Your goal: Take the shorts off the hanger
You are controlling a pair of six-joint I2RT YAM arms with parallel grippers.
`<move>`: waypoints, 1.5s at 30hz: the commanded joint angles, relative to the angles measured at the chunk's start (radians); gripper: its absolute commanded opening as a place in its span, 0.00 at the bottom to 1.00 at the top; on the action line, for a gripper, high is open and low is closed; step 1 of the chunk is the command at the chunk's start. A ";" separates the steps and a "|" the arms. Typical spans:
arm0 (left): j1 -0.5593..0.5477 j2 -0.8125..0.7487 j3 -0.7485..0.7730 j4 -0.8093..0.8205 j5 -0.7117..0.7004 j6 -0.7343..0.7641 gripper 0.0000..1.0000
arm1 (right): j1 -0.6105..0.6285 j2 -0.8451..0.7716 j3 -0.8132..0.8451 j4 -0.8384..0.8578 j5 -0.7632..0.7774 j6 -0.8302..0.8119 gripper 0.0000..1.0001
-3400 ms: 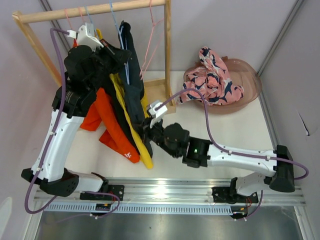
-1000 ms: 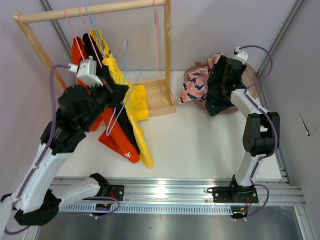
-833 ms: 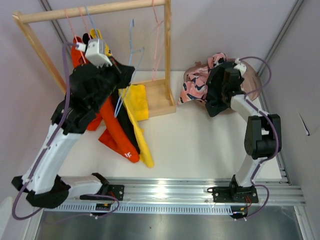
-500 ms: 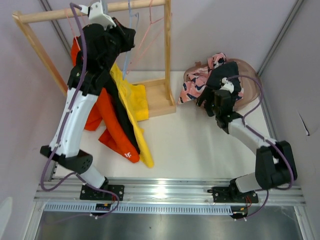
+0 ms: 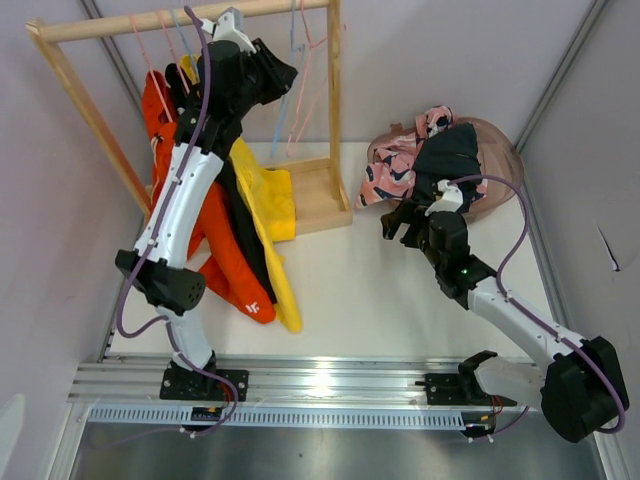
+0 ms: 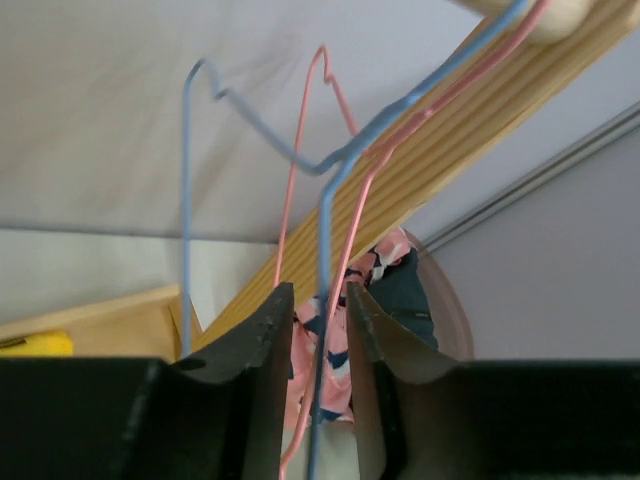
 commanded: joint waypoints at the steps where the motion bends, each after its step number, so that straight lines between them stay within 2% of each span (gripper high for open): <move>1: 0.006 -0.122 -0.079 0.066 0.032 -0.034 0.39 | 0.004 -0.011 0.002 0.024 0.013 -0.008 0.99; 2: 0.007 -0.138 -0.090 0.067 0.032 -0.034 0.49 | 0.004 -0.009 0.002 0.024 0.015 -0.005 1.00; 5: 0.007 -0.195 -0.107 0.049 0.037 -0.021 0.60 | 0.018 -0.014 -0.004 0.029 0.015 0.007 0.99; 12: 0.009 -0.343 -0.108 -0.026 -0.031 0.040 0.67 | 0.058 -0.038 -0.019 0.015 0.042 0.005 0.99; 17: 0.019 -0.416 -0.134 -0.065 -0.144 0.126 0.68 | 0.066 -0.069 -0.035 0.012 0.047 0.007 0.99; 25: 0.070 -0.405 -0.161 -0.097 -0.236 0.166 0.67 | 0.079 -0.103 -0.041 -0.023 0.068 0.005 1.00; 33: 0.159 -0.344 -0.154 -0.111 -0.224 0.147 0.64 | 0.079 -0.135 -0.053 -0.058 0.090 -0.005 1.00; 45: 0.190 -0.282 -0.176 -0.098 -0.192 0.140 0.64 | 0.081 -0.126 -0.059 -0.060 0.104 -0.011 0.99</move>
